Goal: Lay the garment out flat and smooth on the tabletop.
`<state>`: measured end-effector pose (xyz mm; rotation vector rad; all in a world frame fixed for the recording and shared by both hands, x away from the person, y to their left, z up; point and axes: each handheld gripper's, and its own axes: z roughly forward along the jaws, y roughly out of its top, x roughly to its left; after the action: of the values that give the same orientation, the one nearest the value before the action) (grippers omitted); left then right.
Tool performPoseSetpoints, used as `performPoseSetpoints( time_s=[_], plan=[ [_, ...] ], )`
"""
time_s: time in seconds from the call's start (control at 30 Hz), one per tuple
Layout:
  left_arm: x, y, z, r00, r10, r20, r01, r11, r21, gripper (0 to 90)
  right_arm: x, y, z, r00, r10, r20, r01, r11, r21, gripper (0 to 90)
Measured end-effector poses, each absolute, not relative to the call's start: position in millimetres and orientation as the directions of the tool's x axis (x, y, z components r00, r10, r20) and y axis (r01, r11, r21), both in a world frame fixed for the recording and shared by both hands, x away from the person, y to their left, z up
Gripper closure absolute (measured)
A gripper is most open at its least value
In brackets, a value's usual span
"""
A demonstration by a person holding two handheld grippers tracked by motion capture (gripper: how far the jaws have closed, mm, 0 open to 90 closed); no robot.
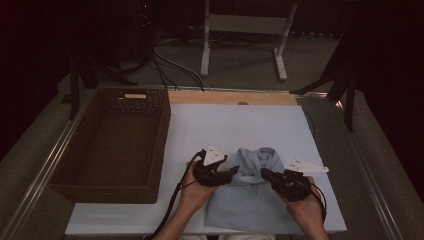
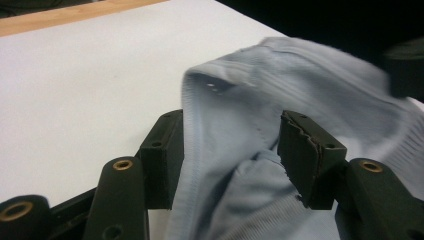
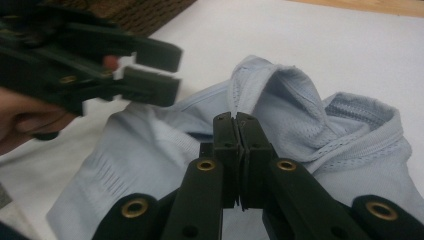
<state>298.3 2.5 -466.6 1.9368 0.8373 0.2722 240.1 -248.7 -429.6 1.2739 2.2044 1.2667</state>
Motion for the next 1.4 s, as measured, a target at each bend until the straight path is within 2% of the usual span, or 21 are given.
performPoseSetpoints(
  time_s=[0.3,0.63,0.67,0.73,0.83,0.9,0.97,1.0,1.03,1.1,1.23,1.4],
  plan=[
    [317.8,-10.0,-469.1,0.730,0.667,-0.151,0.459,-0.315,0.831,47.3,230.8,-255.7,-422.7,-0.588,0.793,0.160,0.519,0.217,0.827,89.0],
    [332.5,-22.2,-484.6,0.722,0.666,-0.186,0.520,-0.346,0.781,47.8,226.8,-260.1,-419.5,-0.605,0.781,0.155,0.497,0.218,0.840,88.9],
    [332.5,-22.7,-485.3,0.725,0.665,-0.180,0.522,-0.358,0.774,53.4,226.8,-260.4,-419.4,-0.604,0.782,0.155,0.497,0.218,0.840,88.9],
    [331.0,-23.2,-485.1,0.730,0.663,-0.162,0.516,-0.380,0.768,71.2,227.3,-260.9,-419.6,-0.603,0.782,0.155,0.499,0.218,0.839,88.7],
    [328.8,-21.1,-482.1,0.740,0.655,-0.154,0.505,-0.389,0.770,86.3,228.9,-261.7,-420.3,-0.598,0.787,0.153,0.500,0.217,0.839,87.4],
    [328.2,-18.4,-479.7,0.738,0.657,-0.154,0.504,-0.384,0.774,88.4,229.4,-262.3,-420.5,-0.593,0.791,0.147,0.500,0.219,0.837,81.2],
    [328.2,-18.4,-479.7,0.738,0.657,-0.154,0.504,-0.384,0.774,88.7,229.6,-262.9,-420.6,-0.593,0.793,0.142,0.499,0.222,0.838,81.2],
    [330.2,-10.8,-476.1,0.727,0.667,-0.165,0.510,-0.364,0.779,88.8,229.3,-265.3,-420.4,-0.576,0.806,0.137,0.498,0.213,0.840,60.8],
    [331.1,-8.2,-475.0,0.724,0.670,-0.166,0.512,-0.360,0.780,88.9,229.5,-267.0,-420.4,-0.564,0.815,0.131,0.498,0.209,0.842,54.7],
    [332.6,-4.1,-473.4,0.716,0.678,-0.166,0.515,-0.353,0.781,88.9,230.4,-271.4,-420.9,-0.545,0.830,0.122,0.503,0.207,0.839,48.7],
    [334.6,0.3,-472.1,0.705,0.690,-0.166,0.521,-0.344,0.781,89.4,230.4,-280.9,-424.8,-0.508,0.855,0.103,0.515,0.206,0.832,42.1],
    [338.0,4.3,-473.4,0.683,0.710,-0.169,0.539,-0.334,0.773,90.0,228.8,-291.6,-432.9,-0.466,0.882,0.071,0.537,0.218,0.815,40.0]
  ],
)
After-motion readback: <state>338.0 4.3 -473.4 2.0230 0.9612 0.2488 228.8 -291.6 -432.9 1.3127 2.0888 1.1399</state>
